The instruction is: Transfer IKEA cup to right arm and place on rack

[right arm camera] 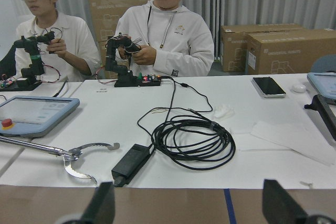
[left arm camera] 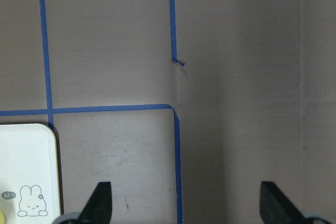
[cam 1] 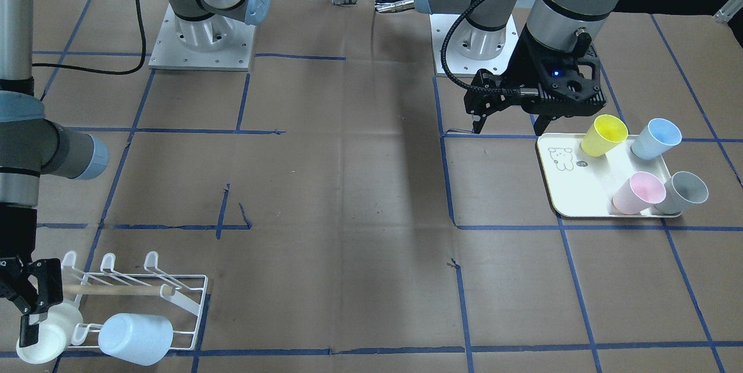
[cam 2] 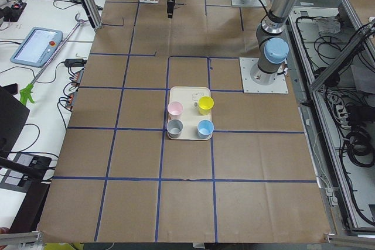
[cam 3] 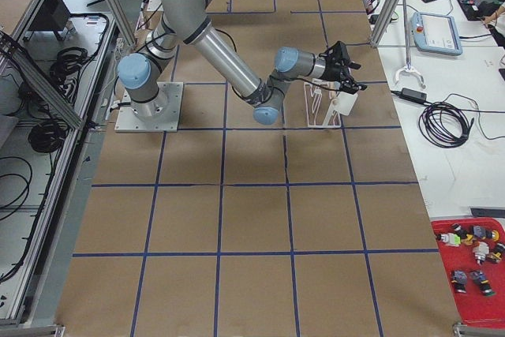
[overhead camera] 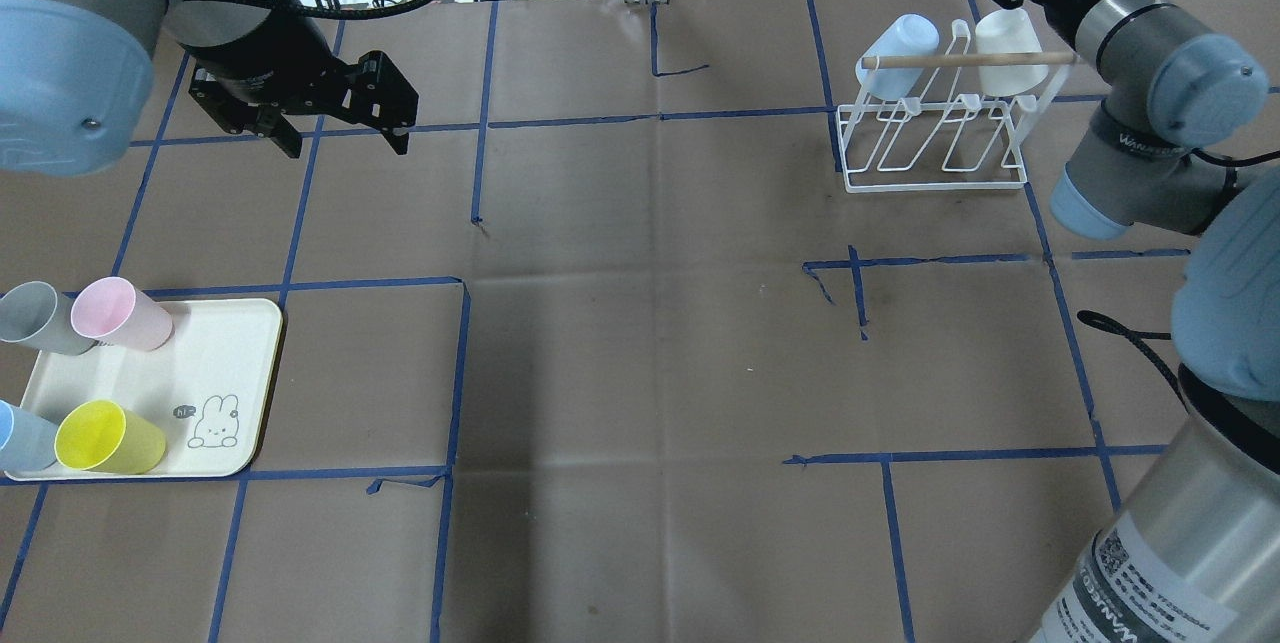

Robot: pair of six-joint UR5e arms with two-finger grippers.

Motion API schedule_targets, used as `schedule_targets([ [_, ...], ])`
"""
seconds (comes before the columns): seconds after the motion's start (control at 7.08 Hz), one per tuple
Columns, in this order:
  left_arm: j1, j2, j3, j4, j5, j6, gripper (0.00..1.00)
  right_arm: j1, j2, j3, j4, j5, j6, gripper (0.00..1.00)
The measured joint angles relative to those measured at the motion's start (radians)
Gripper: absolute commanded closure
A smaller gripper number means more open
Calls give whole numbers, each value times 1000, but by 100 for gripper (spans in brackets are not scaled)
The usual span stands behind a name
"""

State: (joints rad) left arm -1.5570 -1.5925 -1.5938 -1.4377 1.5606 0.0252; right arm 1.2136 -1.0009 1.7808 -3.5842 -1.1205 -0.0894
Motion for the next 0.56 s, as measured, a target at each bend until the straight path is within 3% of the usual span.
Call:
schedule_targets([
  [0.28,0,0,0,0,1,-6,0,32,-94,1,67,102,8,0],
  [0.56,0,-1,0,-1,1,-7,0,102,-199,2,219,112,106,0],
])
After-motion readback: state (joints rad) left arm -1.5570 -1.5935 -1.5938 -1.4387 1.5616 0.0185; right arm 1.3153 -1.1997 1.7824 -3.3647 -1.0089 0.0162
